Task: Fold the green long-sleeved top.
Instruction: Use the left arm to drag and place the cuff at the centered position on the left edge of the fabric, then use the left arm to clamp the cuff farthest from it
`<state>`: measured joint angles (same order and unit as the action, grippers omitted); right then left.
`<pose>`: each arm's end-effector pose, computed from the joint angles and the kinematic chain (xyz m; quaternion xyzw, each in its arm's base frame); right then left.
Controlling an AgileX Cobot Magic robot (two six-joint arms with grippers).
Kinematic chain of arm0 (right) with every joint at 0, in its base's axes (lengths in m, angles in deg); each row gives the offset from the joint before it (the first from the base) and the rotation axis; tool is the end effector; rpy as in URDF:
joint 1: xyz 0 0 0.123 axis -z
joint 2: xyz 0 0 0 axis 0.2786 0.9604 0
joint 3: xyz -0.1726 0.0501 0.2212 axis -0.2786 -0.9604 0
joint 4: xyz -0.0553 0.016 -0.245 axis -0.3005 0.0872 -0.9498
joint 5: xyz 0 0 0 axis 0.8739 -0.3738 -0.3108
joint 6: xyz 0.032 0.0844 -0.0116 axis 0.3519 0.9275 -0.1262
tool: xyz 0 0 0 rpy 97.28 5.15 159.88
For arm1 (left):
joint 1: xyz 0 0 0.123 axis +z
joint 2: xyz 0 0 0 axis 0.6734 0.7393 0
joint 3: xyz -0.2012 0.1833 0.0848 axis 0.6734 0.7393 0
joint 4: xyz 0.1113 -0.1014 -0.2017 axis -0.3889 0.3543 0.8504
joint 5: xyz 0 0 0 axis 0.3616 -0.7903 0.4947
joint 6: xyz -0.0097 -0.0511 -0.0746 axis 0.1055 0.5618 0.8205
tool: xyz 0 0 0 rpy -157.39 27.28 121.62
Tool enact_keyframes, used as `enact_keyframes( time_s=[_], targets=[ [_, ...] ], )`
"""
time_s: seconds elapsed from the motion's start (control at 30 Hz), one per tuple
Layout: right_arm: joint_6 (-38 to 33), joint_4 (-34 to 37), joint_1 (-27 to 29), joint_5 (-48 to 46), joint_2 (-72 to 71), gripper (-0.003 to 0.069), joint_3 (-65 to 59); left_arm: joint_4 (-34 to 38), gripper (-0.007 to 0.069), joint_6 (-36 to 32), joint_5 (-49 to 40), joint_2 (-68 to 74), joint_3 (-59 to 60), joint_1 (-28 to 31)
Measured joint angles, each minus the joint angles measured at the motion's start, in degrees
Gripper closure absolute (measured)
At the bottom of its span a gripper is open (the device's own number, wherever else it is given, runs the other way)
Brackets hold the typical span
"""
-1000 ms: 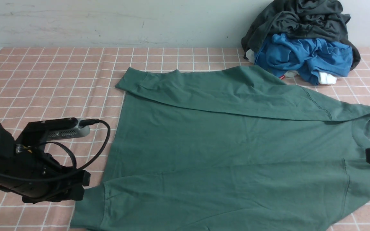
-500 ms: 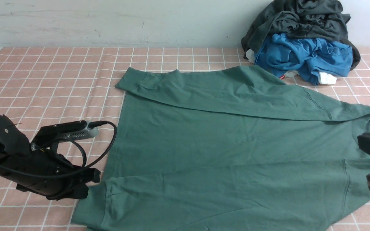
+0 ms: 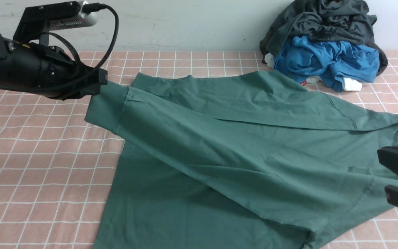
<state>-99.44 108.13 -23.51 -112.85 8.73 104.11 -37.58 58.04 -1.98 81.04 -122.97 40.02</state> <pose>0.1708 0.0402 0.2785 -0.1838 0.8798 0.0771 0.4316 0.3480 -0.0408 0.2939 0.0533 0.9144 -0.1538 0.3708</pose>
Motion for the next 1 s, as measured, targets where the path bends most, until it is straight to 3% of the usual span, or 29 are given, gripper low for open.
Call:
enact_keyframes(
  time_s=[0.13,0.43,0.53,0.83,0.97,1.0],
  targets=[
    [0.00,0.35,0.00,0.05,0.49,0.0669,0.00,-0.48,0.0603,0.00,0.05,7.90,-2.05,0.20],
    [0.00,0.54,0.00,0.22,0.56,0.0669,0.00,-1.93,0.0312,0.00,-0.71,28.75,-22.30,1.77],
    [0.00,0.54,0.00,0.22,0.56,0.0669,0.00,-1.24,0.0258,0.25,-0.58,35.10,-30.91,1.77],
    [0.00,0.54,0.00,0.48,0.56,0.0669,0.00,-1.01,0.0266,2.61,0.38,53.06,-52.27,1.77],
    [0.00,0.49,0.00,0.65,0.56,0.0669,0.00,-1.01,0.0419,3.03,-1.65,55.83,-57.20,1.77],
    [0.00,0.49,0.00,0.65,0.56,0.0669,0.00,-1.01,0.0419,3.03,-1.65,55.83,-57.30,1.77]
  ],
)
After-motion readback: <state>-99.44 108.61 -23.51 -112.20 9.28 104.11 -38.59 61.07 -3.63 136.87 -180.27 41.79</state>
